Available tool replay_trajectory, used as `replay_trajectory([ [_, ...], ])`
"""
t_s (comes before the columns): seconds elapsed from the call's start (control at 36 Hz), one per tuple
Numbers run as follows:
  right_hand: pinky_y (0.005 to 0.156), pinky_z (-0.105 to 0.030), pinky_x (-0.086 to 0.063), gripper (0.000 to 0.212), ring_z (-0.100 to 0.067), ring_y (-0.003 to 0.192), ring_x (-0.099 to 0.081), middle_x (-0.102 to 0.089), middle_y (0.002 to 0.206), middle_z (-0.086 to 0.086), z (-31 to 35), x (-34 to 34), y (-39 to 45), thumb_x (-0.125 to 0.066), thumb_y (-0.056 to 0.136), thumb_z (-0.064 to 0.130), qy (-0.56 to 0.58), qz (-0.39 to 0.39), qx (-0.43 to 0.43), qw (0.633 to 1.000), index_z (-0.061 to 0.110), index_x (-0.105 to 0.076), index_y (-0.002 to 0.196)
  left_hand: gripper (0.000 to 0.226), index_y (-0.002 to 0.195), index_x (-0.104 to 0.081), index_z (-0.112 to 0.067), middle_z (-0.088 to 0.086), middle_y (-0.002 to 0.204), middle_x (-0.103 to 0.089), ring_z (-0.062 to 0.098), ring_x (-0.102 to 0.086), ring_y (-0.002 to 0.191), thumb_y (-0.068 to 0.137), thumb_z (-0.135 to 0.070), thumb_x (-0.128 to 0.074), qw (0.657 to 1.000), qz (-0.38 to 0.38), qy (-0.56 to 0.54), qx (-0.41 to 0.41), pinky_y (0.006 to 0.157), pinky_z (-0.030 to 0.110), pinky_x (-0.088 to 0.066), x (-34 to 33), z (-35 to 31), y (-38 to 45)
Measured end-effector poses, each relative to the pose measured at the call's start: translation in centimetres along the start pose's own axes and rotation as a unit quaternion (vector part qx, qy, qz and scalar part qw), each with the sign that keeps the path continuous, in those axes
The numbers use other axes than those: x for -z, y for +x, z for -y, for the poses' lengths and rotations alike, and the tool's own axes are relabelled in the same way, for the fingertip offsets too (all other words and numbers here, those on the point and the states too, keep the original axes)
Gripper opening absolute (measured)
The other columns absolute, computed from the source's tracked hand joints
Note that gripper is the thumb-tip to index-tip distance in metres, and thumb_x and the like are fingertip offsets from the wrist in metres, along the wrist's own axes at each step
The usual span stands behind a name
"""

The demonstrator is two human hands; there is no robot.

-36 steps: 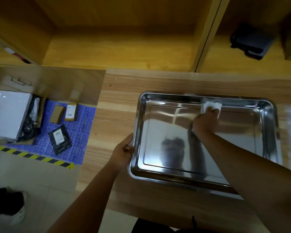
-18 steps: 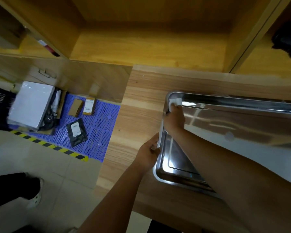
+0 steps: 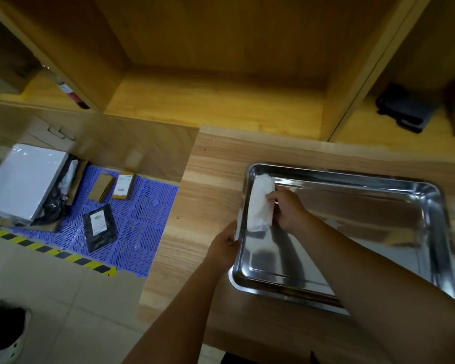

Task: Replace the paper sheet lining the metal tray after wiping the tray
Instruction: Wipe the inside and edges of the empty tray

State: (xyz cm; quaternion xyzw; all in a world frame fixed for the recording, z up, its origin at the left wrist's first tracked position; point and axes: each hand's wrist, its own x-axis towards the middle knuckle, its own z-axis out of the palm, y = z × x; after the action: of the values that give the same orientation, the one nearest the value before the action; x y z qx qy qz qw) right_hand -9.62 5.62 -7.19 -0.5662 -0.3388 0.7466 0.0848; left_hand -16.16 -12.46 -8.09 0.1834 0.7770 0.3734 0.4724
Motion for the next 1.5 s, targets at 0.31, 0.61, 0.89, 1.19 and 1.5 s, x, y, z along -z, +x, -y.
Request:
replay_trajectory([
  [0.31,0.083,-0.049,-0.051,0.035,-0.036,0.100,-0.059,-0.064,0.108,-0.016,0.6,9.8,-7.1,-0.054,0.089,-0.002,0.041,0.084,-0.009,0.996,0.014,-0.057,0.120,0.019,0.099,-0.065,-0.027,0.001,0.093,-0.068,0.021,-0.065,0.085,0.091,-0.036,-0.050,0.978,-0.163,0.080,-0.100,0.077,0.042,-0.058,-4.3,-5.1,0.5],
  [0.61,0.097,-0.056,-0.049,0.059,-0.041,0.112,-0.061,-0.068,0.118,-0.019,-3.1,21.1,-11.3,-0.064,0.072,-0.002,0.019,-0.006,0.036,0.999,0.015,-0.060,0.128,0.017,0.099,-0.071,-0.004,0.012,0.077,-0.075,0.027,-0.071,0.069,0.086,-0.016,-0.072,0.969,0.235,-0.068,0.028,0.075,0.058,-0.059,-14.7,-13.3,-2.3],
  [0.89,0.103,-0.052,-0.044,0.052,-0.040,0.113,-0.058,-0.063,0.120,-0.024,-6.3,30.7,-16.1,-0.072,0.080,0.006,0.085,0.058,-0.015,0.995,0.002,-0.058,0.129,0.028,0.109,-0.068,-0.008,0.026,0.109,-0.070,0.040,-0.067,0.096,0.082,-0.003,-0.074,0.944,0.327,-0.026,0.037,0.094,0.064,-0.046,-23.9,-13.7,-3.5],
  [1.19,0.084,-0.039,-0.053,0.026,-0.035,0.096,-0.063,-0.062,0.114,-0.026,-9.4,37.1,-17.0,-0.051,0.091,0.001,-0.033,-0.098,-0.042,0.994,-0.008,-0.059,0.114,0.028,0.109,-0.058,0.013,0.019,0.082,-0.064,0.021,-0.068,0.060,0.083,0.011,-0.068,0.945,0.319,0.066,0.032,0.053,0.030,-0.060,-33.8,-15.1,-6.0],
  [1.5,0.080,-0.023,-0.048,0.034,-0.005,0.100,-0.062,-0.067,0.105,0.013,-12.0,42.0,-17.2,-0.065,0.084,0.048,-0.140,-0.156,0.115,0.971,0.038,-0.063,0.117,0.022,0.108,-0.065,0.005,0.018,0.091,-0.065,0.024,-0.067,0.072,0.086,0.002,-0.065,0.940,0.308,0.143,0.031,0.057,0.033,-0.062,-42.6,-15.4,-6.4],
])
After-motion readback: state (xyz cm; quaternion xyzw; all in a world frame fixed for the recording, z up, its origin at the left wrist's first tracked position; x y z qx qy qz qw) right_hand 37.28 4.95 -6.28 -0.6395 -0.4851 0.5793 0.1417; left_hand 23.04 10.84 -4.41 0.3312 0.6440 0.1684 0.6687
